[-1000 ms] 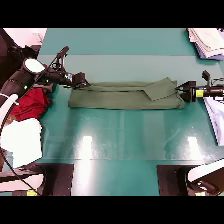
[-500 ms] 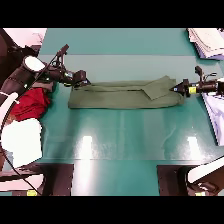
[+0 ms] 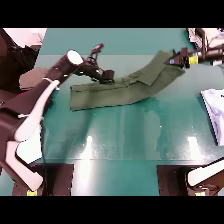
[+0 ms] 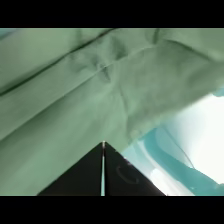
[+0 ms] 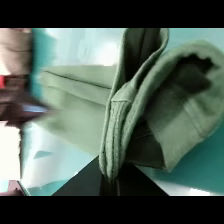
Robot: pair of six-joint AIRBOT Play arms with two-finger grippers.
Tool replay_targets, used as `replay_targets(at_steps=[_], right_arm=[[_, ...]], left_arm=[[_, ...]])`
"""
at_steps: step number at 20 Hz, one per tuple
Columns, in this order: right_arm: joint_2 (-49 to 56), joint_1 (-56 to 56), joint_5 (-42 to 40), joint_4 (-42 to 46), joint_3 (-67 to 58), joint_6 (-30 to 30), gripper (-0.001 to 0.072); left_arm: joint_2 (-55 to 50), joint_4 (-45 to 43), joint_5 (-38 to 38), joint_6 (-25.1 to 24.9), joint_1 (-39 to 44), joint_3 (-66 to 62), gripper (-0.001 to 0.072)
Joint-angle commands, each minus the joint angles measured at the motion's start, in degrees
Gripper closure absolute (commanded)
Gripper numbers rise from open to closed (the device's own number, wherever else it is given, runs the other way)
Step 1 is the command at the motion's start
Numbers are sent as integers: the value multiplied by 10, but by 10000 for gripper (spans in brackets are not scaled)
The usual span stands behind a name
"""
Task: Fold the shirts.
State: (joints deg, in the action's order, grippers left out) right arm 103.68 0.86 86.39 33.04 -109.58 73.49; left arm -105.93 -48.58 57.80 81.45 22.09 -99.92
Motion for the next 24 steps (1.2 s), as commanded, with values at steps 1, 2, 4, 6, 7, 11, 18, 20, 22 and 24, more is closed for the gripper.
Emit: replay_targets(at_steps=[1,2,4,6,7,11,18,20,22,24], right_arm=[[-11,-69,1,-1,-103,56,700],[-11,-88,0,-1,-115,62,700],[-17,-124,0,-3,-99,64,700],[-31,-155,-10,-4,-56,58,700],[-32,-169,-9,-3,-49,54,700],[-30,-210,-26,2,-92,49,700],[-34,-223,-44,2,-58,34,700],[-32,-236,-68,16,-48,18,700],[-12,-266,-85,59,-68,16,700],[20,-304,-106,64,-89,2,699]], left_arm=[[-94,4,0,13,32,-82,683],[-105,5,-8,13,35,-88,683],[-111,5,-28,15,35,-89,683],[-112,0,-38,26,32,-89,683],[-113,-10,-38,26,32,-89,683],[-117,-50,-16,28,32,-88,683],[-30,-100,53,26,-62,-101,683],[29,-132,79,26,-113,-101,682],[87,-151,104,18,-162,-101,682],[141,-154,121,6,-204,-101,682]])
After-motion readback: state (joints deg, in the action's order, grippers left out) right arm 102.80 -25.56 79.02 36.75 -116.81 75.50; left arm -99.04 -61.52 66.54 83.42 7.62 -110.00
